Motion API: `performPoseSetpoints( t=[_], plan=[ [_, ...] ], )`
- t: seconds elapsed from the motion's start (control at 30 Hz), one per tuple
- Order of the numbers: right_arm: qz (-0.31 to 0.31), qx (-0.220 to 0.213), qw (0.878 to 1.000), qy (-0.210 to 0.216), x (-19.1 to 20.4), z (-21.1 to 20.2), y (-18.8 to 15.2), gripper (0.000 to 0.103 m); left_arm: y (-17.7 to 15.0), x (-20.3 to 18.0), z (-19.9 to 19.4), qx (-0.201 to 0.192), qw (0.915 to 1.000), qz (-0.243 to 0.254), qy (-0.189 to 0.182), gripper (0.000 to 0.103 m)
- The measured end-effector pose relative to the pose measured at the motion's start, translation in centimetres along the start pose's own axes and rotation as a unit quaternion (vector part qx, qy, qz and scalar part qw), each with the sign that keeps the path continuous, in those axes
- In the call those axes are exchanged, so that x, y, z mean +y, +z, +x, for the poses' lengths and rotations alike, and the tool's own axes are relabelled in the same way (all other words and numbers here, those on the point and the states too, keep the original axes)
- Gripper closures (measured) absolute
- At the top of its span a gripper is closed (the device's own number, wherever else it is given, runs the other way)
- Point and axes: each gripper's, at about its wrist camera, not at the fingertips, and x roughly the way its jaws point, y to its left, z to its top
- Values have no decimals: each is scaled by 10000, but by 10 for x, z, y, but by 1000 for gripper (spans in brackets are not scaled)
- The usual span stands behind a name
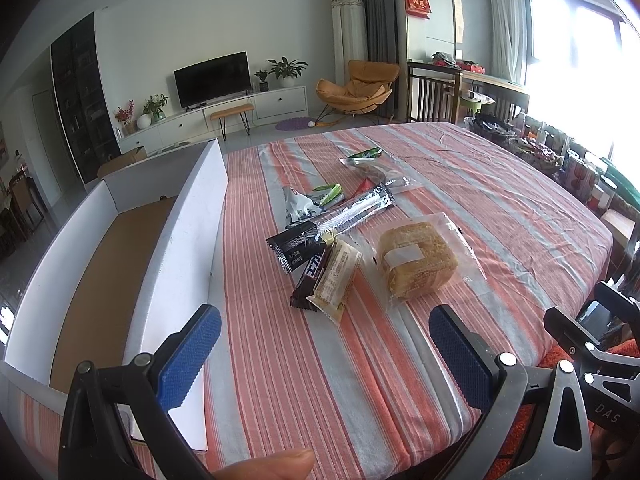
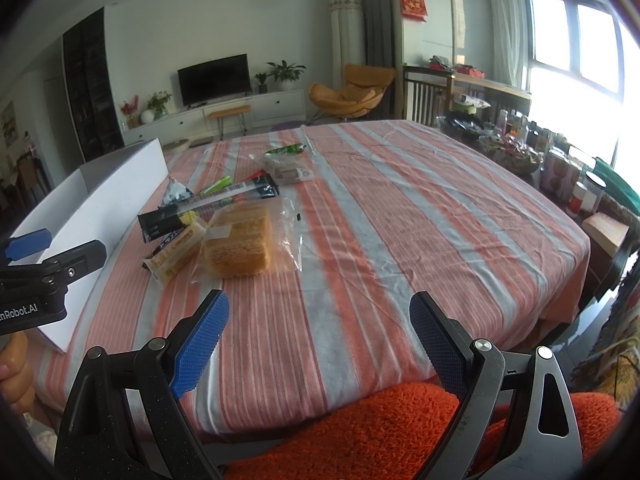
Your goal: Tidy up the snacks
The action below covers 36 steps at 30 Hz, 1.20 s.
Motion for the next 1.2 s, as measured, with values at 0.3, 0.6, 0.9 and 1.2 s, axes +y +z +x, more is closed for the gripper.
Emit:
performPoseSetpoints(
  t=[0.3, 0.6, 0.9, 1.2],
  plan=[
    [2, 5, 10000, 9, 1, 0, 0, 9, 0, 0, 0, 0, 10000, 0, -2, 0],
    [4, 7, 10000, 10, 1, 0, 0, 9, 0, 0, 0, -2, 10000, 0, -2, 0],
    [4, 11, 10000, 10, 0, 1, 0, 9, 0, 0, 0, -2, 10000, 1, -2, 0],
    [-4, 24, 10000, 17, 3, 2, -2, 9, 0, 0, 0, -2, 10000, 0, -5, 0]
  ],
)
